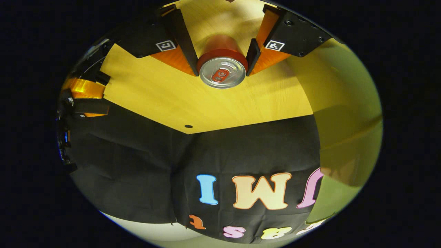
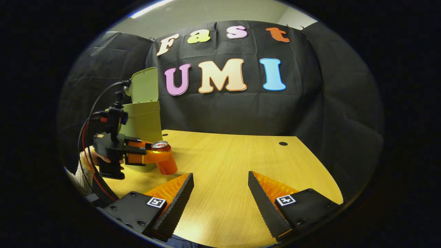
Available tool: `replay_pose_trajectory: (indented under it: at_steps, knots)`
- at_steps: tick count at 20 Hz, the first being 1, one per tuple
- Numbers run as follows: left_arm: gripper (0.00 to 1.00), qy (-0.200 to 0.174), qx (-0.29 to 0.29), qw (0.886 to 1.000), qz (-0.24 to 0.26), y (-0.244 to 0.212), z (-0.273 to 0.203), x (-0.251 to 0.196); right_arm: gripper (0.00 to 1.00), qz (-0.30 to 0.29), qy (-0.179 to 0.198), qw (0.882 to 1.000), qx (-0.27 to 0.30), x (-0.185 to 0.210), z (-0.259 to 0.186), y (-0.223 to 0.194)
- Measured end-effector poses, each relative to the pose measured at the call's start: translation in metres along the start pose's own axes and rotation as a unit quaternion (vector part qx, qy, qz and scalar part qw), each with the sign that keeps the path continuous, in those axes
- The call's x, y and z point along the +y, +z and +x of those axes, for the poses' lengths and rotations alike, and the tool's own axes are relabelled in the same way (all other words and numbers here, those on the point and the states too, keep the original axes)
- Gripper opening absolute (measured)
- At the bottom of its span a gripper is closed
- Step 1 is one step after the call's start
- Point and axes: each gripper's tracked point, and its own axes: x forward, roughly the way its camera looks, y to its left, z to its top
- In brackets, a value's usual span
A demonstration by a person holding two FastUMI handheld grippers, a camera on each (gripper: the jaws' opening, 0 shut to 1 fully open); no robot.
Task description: Press the lid of the desktop garbage bin to open it, pick up the crumpled paper on the desktop and throw it into the bin, then pick up the pop can on the desktop and drop it into the bin, and finally close the garbage bin lid.
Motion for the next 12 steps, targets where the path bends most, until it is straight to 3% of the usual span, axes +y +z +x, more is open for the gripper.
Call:
replay_pose_trajectory:
  at_steps: [5,12]
  knots:
    - [0.78,-0.039,-0.028,0.999,0.007,0.055,-0.032,-0.032,1.0,0.005,-0.001,1.0,0.004,-0.003,0.001,-0.003]
    - [0.77,-0.005,-0.099,0.994,0.046,0.157,-0.08,-0.021,1.0,0.005,-0.001,1.0,-0.001,0.001,-0.001,0.002]
